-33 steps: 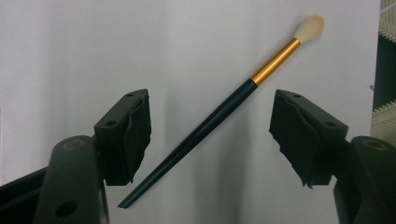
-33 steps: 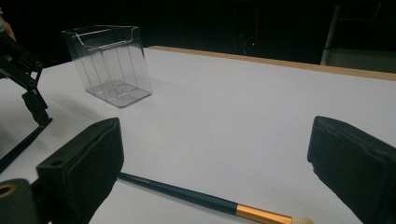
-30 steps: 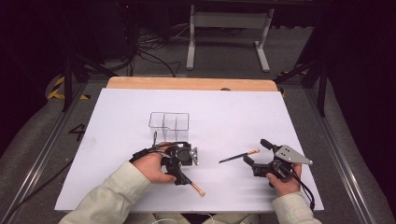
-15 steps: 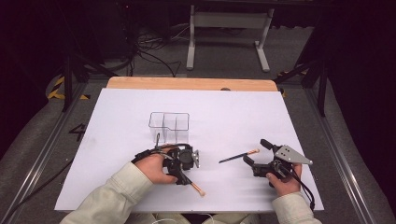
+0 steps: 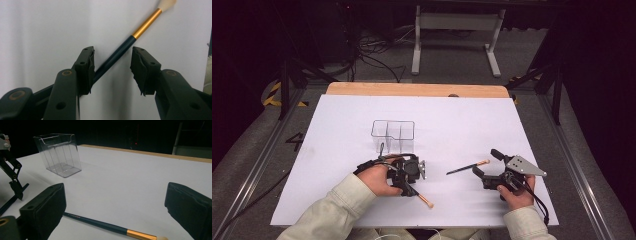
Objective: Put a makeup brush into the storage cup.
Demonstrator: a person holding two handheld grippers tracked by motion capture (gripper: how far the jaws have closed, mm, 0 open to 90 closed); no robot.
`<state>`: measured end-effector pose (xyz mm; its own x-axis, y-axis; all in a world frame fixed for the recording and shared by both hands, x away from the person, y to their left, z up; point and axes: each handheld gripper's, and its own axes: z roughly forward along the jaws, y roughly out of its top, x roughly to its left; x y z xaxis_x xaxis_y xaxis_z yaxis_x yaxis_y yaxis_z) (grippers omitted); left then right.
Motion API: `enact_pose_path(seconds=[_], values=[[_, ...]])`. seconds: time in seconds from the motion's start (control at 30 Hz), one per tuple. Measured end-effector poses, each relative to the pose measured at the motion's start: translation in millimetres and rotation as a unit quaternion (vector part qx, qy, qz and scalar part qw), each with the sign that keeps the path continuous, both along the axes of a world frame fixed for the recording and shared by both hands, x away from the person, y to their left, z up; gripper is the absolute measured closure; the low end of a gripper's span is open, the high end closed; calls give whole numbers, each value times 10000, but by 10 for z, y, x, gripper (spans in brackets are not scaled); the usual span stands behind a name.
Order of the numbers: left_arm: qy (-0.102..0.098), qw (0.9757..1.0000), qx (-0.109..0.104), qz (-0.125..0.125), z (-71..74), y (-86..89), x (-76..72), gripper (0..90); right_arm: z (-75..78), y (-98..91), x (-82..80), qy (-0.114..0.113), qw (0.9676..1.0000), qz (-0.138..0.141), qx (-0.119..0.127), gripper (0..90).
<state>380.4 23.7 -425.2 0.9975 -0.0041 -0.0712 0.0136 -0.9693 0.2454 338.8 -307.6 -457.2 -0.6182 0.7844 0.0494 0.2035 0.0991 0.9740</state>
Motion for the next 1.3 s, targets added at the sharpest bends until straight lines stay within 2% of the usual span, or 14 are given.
enact_pose_path(seconds=[0.27,0.37,0.5,0.8,0.9,0.93,0.97,1.1,1.27,1.3], values=[[-72,9998,129,100,12,-13,-11,668,0,-1,3,-1,10000,0,-5,44],[-160,9995,261,84,21,-39,-14,722,0,-1,2,-4,10000,-4,3,44],[-130,9994,296,111,18,-42,-22,811,0,-2,3,2,10000,-5,0,44],[-27,9994,318,157,24,-31,-8,826,0,-4,7,21,10000,-41,16,38],[14,9995,247,191,28,-25,-11,827,0,-6,8,25,10000,-52,30,36],[-60,9996,235,173,53,-19,0,828,0,-7,9,34,10000,-55,37,36],[-60,9995,167,270,77,-5,1,828,0,-8,10,40,10000,-55,40,36],[-49,9992,-91,395,185,72,33,828,0,-9,10,35,10000,-68,41,36],[-54,9978,-445,479,280,152,66,827,0,-12,12,49,9999,-83,49,36],[-54,9978,-445,479,280,152,66,827,0,-12,12,50,9999,-85,50,36]])
